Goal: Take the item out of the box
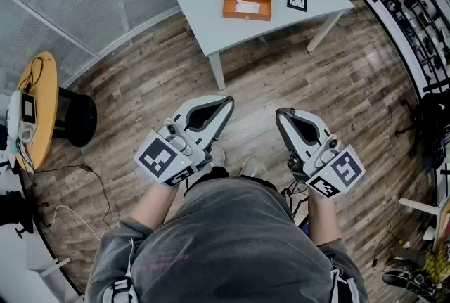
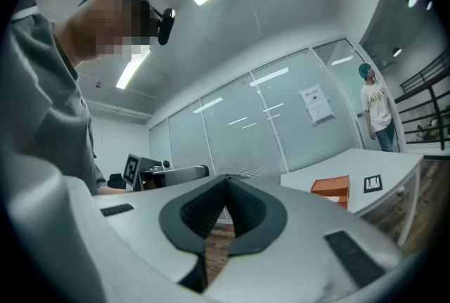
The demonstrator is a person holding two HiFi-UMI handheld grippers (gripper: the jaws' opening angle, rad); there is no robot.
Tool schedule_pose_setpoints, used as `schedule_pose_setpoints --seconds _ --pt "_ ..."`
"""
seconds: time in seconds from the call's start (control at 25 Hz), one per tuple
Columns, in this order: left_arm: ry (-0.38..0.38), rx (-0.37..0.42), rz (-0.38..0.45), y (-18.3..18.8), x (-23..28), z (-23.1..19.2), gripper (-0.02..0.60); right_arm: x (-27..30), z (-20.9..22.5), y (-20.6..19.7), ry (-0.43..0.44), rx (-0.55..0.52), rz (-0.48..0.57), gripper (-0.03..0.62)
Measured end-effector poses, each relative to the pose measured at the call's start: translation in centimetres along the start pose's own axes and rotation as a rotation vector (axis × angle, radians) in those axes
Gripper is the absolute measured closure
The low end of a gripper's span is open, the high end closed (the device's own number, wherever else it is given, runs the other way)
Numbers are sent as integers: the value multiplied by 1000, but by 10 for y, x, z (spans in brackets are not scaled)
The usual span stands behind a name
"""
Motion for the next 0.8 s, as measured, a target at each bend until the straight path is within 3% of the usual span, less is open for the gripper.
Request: schedule_pose_setpoints --seconds 0.8 --pt "42 8 -3 -16 15 34 571 -39 17 -2 -4 18 4 589"
Point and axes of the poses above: the fingertips, and each gripper's own axes: x forward along the fingers, z to its right, y out of its top, the point moved 6 cm from there along -x, backward along the fingers, and after that the axes turned 6 degrees about z, right-handed, at the moved point
